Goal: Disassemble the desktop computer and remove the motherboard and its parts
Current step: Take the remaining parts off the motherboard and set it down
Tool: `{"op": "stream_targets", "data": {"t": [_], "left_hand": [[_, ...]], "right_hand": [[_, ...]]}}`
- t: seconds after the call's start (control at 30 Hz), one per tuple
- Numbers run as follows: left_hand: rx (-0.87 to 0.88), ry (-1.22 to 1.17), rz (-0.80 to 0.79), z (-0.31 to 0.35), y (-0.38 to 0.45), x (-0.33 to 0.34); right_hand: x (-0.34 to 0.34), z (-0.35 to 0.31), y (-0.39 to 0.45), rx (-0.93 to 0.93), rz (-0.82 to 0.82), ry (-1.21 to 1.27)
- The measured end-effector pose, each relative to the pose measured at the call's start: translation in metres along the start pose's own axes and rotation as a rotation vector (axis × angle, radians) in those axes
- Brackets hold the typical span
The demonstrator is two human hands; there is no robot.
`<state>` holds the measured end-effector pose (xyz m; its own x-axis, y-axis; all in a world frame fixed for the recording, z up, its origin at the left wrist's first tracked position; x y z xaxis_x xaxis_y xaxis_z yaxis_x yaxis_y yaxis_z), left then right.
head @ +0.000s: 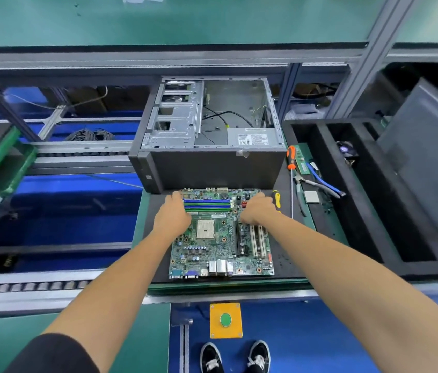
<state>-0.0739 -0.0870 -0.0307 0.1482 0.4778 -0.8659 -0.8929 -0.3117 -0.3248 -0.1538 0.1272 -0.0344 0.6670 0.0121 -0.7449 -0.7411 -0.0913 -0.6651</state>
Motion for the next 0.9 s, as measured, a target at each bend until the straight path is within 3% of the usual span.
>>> {"op": "stream_targets", "data": {"t": [0.2, 0.4, 0.67, 0.9], "left_hand": [[-0.064, -0.053, 0.035, -0.006, 0.006, -0.005], [-0.201, -0.141, 0.008, -0.017, 0.014, -0.002], [-0.360, -0.292, -0.068, -0.022, 0.013, 0.010], [-0.422, -0.499, -0.039, -0.027, 0.014, 0.013]], "right_hand": [[-0.008, 0.001, 0.001, -0.036, -0.010, 0.020], [-0.009, 0.013, 0.003, -0.017, -0.054, 0.269], [-0.018, 0.011, -0.005, -0.127, -0.115, 0.442], [-0.022, 0.016, -0.006, -0.111, -0.073, 0.661]]}}
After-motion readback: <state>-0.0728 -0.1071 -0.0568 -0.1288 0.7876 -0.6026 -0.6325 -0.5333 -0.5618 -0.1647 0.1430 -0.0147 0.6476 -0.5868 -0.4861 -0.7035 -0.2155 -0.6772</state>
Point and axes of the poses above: each hand's wrist, its own y-axis towards the middle knuckle, its own x-axis out of the palm, z = x × y, the point moved 7 cm from there along y, towards the middle knuckle, and after that the axes turned 9 degrees about -z, right-handed, at the moved point
